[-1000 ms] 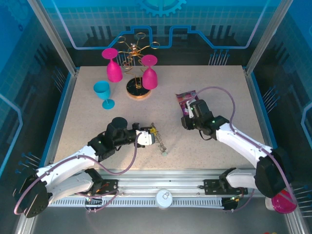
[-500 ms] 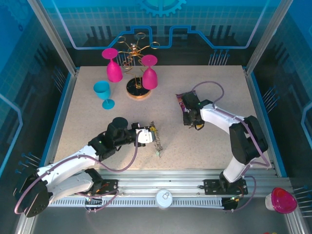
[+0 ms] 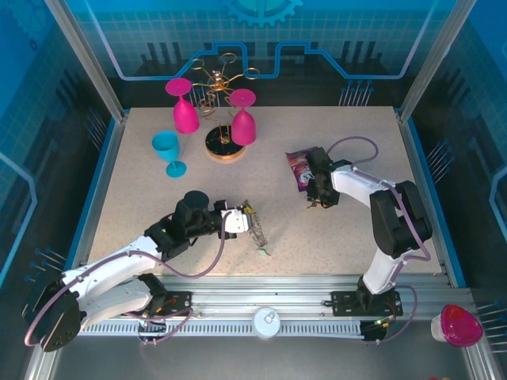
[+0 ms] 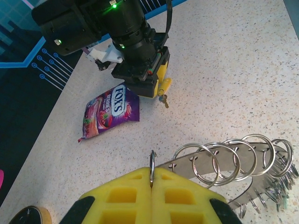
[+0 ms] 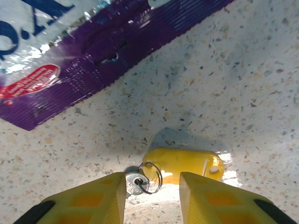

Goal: Put the keys on the keyring

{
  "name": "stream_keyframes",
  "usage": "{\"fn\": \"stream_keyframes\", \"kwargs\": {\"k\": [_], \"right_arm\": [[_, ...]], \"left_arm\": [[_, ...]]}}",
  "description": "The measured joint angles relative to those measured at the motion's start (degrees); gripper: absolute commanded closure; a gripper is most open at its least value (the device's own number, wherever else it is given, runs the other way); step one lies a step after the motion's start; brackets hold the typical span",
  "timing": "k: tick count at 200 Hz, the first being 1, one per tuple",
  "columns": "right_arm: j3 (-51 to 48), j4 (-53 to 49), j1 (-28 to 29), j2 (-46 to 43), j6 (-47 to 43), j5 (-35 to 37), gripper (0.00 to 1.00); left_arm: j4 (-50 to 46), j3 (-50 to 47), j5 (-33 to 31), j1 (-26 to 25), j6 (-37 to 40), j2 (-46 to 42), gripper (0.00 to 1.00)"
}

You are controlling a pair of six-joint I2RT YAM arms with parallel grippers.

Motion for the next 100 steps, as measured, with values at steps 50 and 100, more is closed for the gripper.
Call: {"fn": "stream_keyframes", "kwargs": {"k": [50, 100], "right_arm": [[-0.6, 1.1, -0.2, 0.6, 1.5, -2.3, 0.73], [-0.7, 2.3, -0.9, 0.6, 1.8, -3.3, 0.80]], "left_arm": [[0.0, -0.1, 0.0, 0.0, 0.0, 0.1, 1.00], [0.0, 0.0, 0.0, 0.0, 0.0, 0.1, 1.00]]}}
